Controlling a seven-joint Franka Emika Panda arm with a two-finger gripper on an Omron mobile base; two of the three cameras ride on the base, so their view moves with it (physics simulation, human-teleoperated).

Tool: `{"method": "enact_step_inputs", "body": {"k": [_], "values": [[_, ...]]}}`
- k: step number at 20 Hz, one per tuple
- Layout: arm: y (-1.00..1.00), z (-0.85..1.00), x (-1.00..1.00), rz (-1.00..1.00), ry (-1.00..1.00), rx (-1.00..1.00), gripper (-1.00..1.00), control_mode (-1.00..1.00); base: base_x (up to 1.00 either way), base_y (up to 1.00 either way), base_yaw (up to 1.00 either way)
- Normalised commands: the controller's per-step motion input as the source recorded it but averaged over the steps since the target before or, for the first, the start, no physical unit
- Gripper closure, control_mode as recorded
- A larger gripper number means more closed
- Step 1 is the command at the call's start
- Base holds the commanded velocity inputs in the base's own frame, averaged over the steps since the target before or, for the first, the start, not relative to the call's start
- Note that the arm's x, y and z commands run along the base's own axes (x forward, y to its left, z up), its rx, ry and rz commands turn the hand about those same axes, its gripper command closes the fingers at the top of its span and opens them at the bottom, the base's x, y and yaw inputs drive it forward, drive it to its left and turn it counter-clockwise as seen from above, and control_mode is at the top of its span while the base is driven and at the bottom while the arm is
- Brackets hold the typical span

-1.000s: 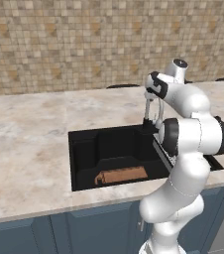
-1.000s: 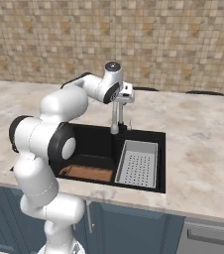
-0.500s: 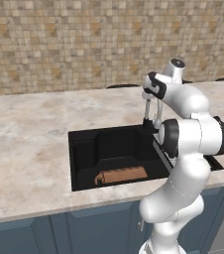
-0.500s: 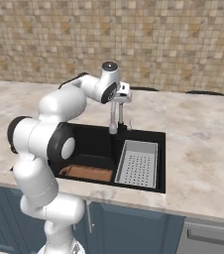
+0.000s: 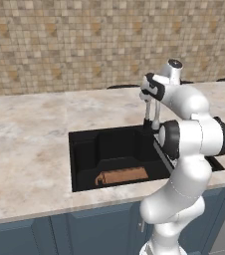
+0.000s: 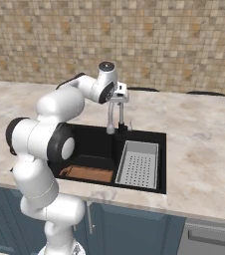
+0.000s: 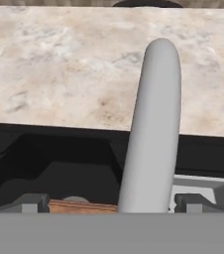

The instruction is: Turn on the sink faucet with hot water and rinse the cutting board for ten seconds, then turn off the faucet. Push the cutting board to reach the water if necessary.

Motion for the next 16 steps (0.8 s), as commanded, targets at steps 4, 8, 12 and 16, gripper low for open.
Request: {"method": "enact_step_inputs", "body": {"k": [4, 8, 12, 16], "values": [[0.33, -0.19, 0.10, -0.01, 0.00, 0.00, -1.00, -1.00, 0.00, 0.00, 0.00], [0.32, -0.19, 0.16, -0.02, 0.00, 0.00, -1.00, -1.00, 0.00, 0.00, 0.00], [0.32, -0.15, 0.26, -0.03, 0.00, 0.00, -1.00, -1.00, 0.00, 0.00, 0.00], [0.34, -0.17, 0.25, -0.03, 0.00, 0.00, -1.00, -1.00, 0.00, 0.00, 0.00]]}}
